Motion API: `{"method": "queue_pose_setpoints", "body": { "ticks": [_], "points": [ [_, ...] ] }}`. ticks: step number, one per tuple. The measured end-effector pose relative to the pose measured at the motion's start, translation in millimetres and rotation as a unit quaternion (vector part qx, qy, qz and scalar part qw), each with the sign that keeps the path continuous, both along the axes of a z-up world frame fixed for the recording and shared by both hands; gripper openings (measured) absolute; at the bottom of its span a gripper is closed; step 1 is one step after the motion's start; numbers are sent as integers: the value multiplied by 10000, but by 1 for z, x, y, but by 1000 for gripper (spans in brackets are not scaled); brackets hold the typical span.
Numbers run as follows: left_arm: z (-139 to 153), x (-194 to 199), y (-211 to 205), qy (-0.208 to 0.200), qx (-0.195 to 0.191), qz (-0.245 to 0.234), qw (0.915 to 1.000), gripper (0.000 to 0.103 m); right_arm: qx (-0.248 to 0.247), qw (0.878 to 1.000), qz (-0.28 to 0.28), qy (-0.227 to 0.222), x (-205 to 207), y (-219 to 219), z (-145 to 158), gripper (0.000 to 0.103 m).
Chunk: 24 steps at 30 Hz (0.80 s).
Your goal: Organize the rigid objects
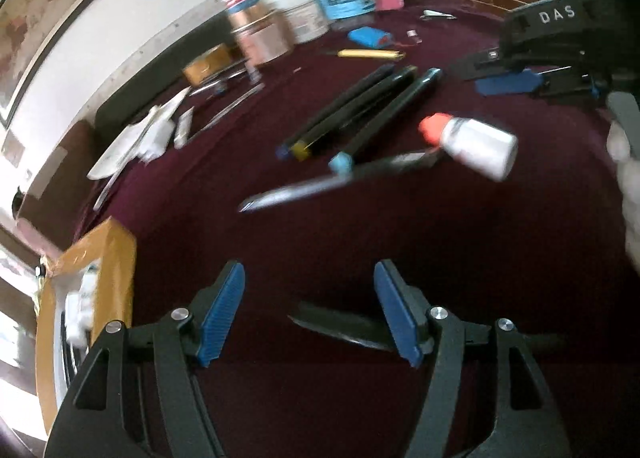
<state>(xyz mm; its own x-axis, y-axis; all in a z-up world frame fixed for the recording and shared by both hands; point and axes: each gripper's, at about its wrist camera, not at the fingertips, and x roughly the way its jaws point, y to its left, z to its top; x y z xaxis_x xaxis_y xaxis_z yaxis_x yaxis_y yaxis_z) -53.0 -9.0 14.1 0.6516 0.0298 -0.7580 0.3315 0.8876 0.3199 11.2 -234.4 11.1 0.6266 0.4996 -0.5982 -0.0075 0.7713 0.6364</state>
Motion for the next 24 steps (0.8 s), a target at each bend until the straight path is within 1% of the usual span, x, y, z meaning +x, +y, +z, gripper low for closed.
{"method": "queue_pose_setpoints", "body": {
  "ticks": [2, 5, 7, 9, 10, 11, 13, 14, 16, 17, 18, 19, 20, 21, 22, 23, 24],
  "points": [
    [3, -6, 17, 149, -315, 1, 9994, 67, -24, 10000, 2, 43, 1, 0, -1, 28],
    [15, -20, 47, 208, -904, 249, 9954, 67, -28, 9999, -27, 103, 1, -1, -4, 29],
    [24, -27, 66, 258, -1379, 439, 9891, 67, -27, 9999, -49, 122, 1, -2, -5, 29],
    [29, -37, 80, 378, -1888, 519, 9799, 67, -50, 9999, -52, 133, 1, -2, -6, 29],
    [30, -41, 85, 481, -2103, 536, 9750, 67, -62, 9999, -45, 139, 1, -2, -6, 29],
    [28, -43, 89, 574, -2240, 563, 9713, 67, -89, 9998, -35, 152, 2, -1, -7, 29],
    [22, -48, 92, 871, -2612, 683, 9589, 67, -140, 9997, -19, 176, 3, 0, -8, 29],
    [18, -48, 93, 1042, -2813, 760, 9509, 67, -165, 9997, -16, 185, 3, 1, -8, 29],
    [7, -44, 88, 1465, -3246, 912, 9300, 67, -198, 9996, -16, 194, 3, 2, -8, 29],
    [3, -41, 84, 1610, -3377, 973, 9223, 69, -221, 9996, -16, 194, 3, 2, -9, 29],
    [6, -42, 76, 1439, -3292, 1032, 9275, 71, -239, 9995, -14, 192, 3, 3, -9, 29],
    [8, -39, 67, 1353, -3161, 988, 9338, 71, -256, 9995, -13, 187, 3, 3, -9, 29],
    [7, -37, 58, 1347, -3068, 909, 9378, 71, -280, 9994, -10, 181, 2, 3, -8, 29],
    [5, -33, 47, 1309, -2888, 828, 9448, 71, -289, 9994, -10, 177, 2, 3, -8, 29],
    [6, -34, 38, 1155, -2640, 726, 9548, 68, -296, 9994, -9, 173, 2, 3, -8, 29],
    [5, -34, 28, 1078, -2376, 531, 9639, 62, -296, 9994, -9, 173, 2, 4, -8, 29],
    [5, -37, 19, 927, -2033, 345, 9741, 38, -296, 9994, -9, 173, 2, 4, -8, 29]
  ]
}}
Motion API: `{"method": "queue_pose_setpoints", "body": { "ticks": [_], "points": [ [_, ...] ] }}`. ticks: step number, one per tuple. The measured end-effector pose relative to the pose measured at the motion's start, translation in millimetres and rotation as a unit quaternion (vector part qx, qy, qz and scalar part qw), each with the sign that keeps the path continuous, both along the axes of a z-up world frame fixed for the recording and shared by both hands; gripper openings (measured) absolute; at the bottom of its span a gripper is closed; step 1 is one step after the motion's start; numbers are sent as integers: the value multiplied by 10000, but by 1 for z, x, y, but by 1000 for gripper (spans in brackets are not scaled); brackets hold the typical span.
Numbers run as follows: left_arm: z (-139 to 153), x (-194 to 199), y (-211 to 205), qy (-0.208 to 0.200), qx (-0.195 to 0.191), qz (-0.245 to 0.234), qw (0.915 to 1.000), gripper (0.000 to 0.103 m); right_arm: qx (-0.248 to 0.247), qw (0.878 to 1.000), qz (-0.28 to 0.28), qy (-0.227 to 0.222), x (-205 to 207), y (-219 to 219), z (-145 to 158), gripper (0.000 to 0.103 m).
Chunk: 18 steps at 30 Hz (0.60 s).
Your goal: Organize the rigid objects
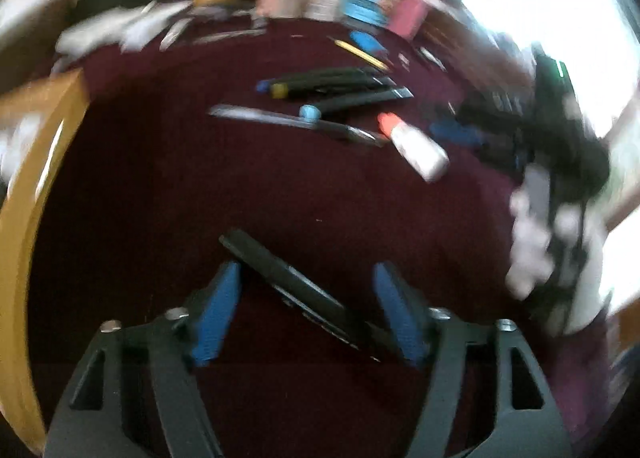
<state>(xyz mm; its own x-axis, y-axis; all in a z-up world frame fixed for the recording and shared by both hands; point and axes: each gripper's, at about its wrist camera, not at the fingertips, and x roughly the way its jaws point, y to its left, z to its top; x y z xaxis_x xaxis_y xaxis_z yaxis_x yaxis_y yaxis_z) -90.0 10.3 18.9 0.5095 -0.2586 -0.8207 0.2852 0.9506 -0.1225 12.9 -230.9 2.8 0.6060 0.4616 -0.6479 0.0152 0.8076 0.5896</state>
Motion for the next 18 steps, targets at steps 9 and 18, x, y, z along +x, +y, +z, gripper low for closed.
{"method": "queue_pose_setpoints", "body": {
  "ticks": [9, 18],
  "points": [
    [2, -7, 21, -44, 181, -69, 9998, 24, 0, 10000, 48, -10, 0, 2, 0, 33],
    [0, -13, -11, -349, 547, -653, 9958, 12, -217, 9997, 115, -30, 0, 8, 2, 33]
  ]
}}
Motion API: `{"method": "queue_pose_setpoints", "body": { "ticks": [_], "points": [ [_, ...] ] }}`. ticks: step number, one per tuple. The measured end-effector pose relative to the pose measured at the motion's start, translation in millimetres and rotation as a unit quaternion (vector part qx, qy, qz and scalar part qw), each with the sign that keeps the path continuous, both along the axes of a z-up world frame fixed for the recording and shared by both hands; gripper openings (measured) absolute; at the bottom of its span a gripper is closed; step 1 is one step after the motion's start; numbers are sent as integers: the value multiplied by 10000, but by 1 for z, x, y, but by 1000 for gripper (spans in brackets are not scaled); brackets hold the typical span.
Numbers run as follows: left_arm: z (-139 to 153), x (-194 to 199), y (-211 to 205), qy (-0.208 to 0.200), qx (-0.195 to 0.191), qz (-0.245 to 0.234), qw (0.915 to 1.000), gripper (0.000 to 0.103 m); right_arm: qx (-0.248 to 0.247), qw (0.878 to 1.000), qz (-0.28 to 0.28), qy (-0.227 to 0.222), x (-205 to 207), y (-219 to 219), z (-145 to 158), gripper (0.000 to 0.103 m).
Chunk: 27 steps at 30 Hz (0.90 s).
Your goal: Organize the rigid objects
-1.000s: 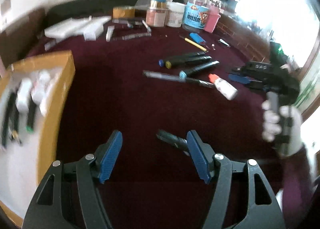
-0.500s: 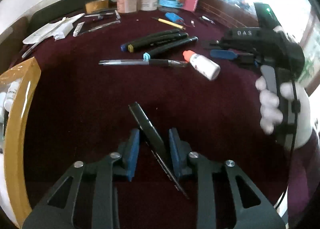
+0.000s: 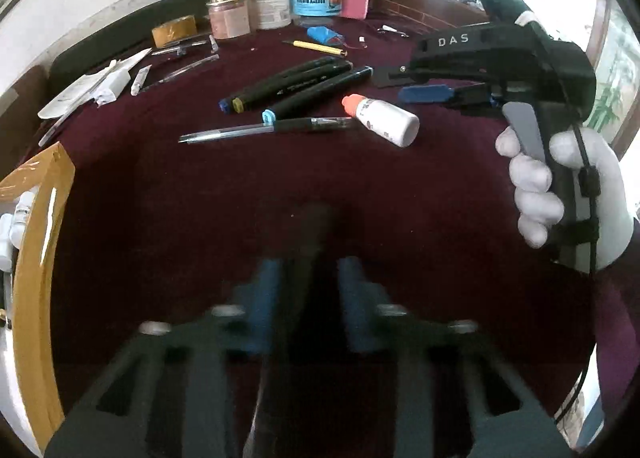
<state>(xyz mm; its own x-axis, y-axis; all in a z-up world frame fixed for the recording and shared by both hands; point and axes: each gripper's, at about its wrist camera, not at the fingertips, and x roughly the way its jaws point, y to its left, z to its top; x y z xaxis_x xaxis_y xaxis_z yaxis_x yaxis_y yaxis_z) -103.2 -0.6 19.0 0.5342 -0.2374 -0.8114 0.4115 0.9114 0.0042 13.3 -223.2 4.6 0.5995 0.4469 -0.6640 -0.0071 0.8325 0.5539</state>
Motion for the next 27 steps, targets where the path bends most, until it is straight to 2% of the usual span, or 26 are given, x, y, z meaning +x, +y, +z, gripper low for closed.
{"method": "queue_pose_setpoints", "body": {
  "ticks": [4, 6, 10, 12, 14, 15, 17, 19, 22, 27],
  "points": [
    [5, -1, 24, 151, -393, 129, 9990, 12, 164, 9995, 217, 133, -6, 5, 3, 33],
    [9, -3, 38, 189, -657, 257, 9973, 12, -48, 9992, 365, 165, -9, 15, 6, 33],
    [27, -8, 68, 82, -1161, 461, 9921, 12, -536, 9964, 625, 213, -13, 39, 9, 33],
    [38, -13, 83, 1, -1387, 520, 9890, 12, -935, 9929, 675, 293, -12, 54, 9, 33],
    [51, -19, 103, -106, -1632, 604, 9847, 12, -1535, 9857, 637, 278, -15, 70, 10, 29],
    [56, -21, 112, -142, -1727, 644, 9828, 12, -1747, 9823, 610, 275, -16, 75, 11, 24],
    [67, -27, 139, -249, -1944, 772, 9776, 12, -2006, 9775, 582, 289, -22, 83, 11, 24],
    [76, -30, 164, -341, -2140, 925, 9718, 12, -2078, 9760, 583, 295, -29, 86, 12, 24],
    [90, -40, 204, -563, -2392, 1136, 9626, 12, -1883, 9803, 554, 239, -41, 84, 20, 24],
    [100, -48, 256, -807, -2508, 1497, 9530, 12, -1564, 9848, 742, -143, -62, 102, 62, 24]
  ]
}}
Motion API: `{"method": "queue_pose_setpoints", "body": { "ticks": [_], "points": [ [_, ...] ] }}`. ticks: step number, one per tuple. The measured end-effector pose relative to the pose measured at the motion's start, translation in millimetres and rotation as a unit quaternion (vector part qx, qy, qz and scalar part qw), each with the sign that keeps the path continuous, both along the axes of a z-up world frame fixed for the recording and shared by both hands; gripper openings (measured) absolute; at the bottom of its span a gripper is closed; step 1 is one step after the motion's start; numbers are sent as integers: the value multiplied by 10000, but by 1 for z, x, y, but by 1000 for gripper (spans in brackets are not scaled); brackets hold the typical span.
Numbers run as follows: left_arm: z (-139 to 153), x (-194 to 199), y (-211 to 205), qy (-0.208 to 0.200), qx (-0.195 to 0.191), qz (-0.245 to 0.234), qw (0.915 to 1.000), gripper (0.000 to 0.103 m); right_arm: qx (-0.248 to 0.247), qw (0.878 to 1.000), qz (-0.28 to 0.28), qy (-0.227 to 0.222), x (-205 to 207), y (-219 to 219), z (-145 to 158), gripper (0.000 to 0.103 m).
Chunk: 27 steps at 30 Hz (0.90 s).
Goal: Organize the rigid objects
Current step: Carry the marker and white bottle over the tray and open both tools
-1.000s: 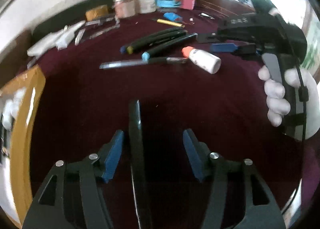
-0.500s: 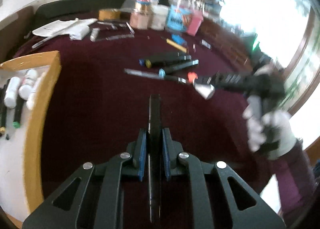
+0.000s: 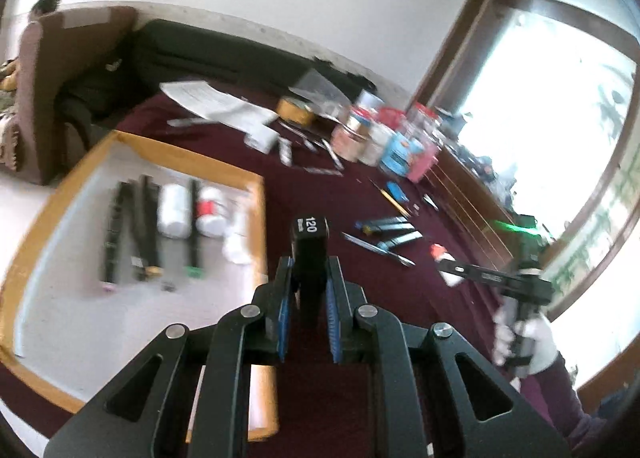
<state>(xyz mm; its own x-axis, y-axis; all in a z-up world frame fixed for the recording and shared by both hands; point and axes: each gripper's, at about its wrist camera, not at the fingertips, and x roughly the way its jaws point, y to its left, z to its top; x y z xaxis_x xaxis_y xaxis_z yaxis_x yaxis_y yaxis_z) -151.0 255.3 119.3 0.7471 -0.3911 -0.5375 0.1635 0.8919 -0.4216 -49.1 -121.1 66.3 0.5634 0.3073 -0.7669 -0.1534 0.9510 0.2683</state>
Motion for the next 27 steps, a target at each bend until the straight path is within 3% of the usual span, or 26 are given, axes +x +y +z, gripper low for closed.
{"method": "queue_pose_setpoints", "body": {
  "ticks": [8, 15, 20, 27],
  "points": [
    [5, -13, 52, -10, 23, 156, 9999, 12, 633, 9907, 1201, 20, -9, 103, 36, 24],
    [-6, -6, 66, 390, 394, -187, 9983, 12, 1153, 9679, 2162, 552, -5, 215, 25, 24],
    [-30, 23, 61, 870, 679, -388, 9931, 13, 938, 9623, 2392, 891, 2, 284, -5, 24],
    [-48, 68, 52, 1028, 571, -477, 9919, 12, 618, 9688, 2154, 1063, 14, 305, -37, 24]
  ]
}}
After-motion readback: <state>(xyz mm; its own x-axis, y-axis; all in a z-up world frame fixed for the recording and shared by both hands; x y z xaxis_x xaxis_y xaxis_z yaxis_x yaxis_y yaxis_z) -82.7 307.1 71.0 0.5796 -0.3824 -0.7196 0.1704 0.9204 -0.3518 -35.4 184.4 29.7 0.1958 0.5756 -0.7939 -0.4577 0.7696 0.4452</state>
